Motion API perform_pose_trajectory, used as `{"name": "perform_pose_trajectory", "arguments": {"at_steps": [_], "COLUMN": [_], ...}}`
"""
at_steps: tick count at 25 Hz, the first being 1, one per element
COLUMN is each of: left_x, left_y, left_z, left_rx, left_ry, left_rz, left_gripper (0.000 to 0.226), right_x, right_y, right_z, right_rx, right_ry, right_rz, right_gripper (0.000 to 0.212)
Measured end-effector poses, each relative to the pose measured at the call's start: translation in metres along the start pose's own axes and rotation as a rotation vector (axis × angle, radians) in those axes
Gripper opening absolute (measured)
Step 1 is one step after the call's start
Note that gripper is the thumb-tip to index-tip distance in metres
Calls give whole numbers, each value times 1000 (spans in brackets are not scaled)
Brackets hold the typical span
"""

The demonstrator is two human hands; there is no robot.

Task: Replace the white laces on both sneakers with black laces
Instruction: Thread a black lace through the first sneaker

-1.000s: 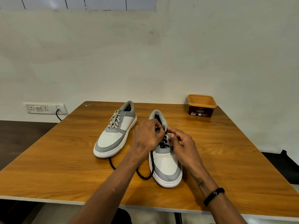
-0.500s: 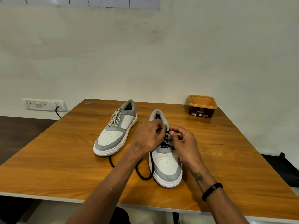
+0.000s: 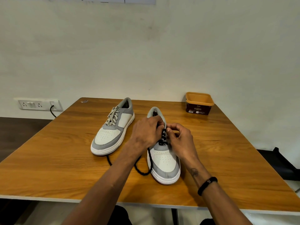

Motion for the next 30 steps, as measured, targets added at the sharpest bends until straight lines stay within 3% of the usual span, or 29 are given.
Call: {"name": "perform_pose_trajectory", "arguments": {"at_steps": [3,7,10,18,19,21,26,28,30], "left_x": [7,16,25,39,37,34,50,65,76], "left_y": [0,-9,-18,-18,-20,-21,-7,-2,3], "left_z": [-3,4,18,32,34,36,56,70,78], "left_rx": [1,-66,-179,-53,-48,-37,37,34,40], "left_ry": [-57,-83,-154,-199,-192,-162,-200,-246,-250], "left_rz": [81,207,151,373,370,358,606,646,637], "left_gripper": [16,21,22,20,19,22,32,31,23], "right_x": [1,-6,-17,-16,-16,-10,25,32,35], "right_y": [-3,-5,-5,-69,-85,-111,-49,-13,-3], "right_z": [-5,-5,4,-11,-15,-22,-7,3,4], "right_rx": [-17,-41,-192,-599,-637,-570,72,222,220], "right_ry": [31,141,332,456,449,381,87,-29,-79], "right_rz": [3,-23,-402,-1007,-987,-705,168,293,309], "right_gripper": [7,10,12,19,16,12,19,17,11]}}
Point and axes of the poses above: each hand's wrist, its own z-axis away from the middle knuckle, its own y-axis out of the palm, x = y × z, the point moved 10 cm from there along -z, towards the middle knuckle, and after that the axes turned 13 degrees about -y, right-handed, at the moved point
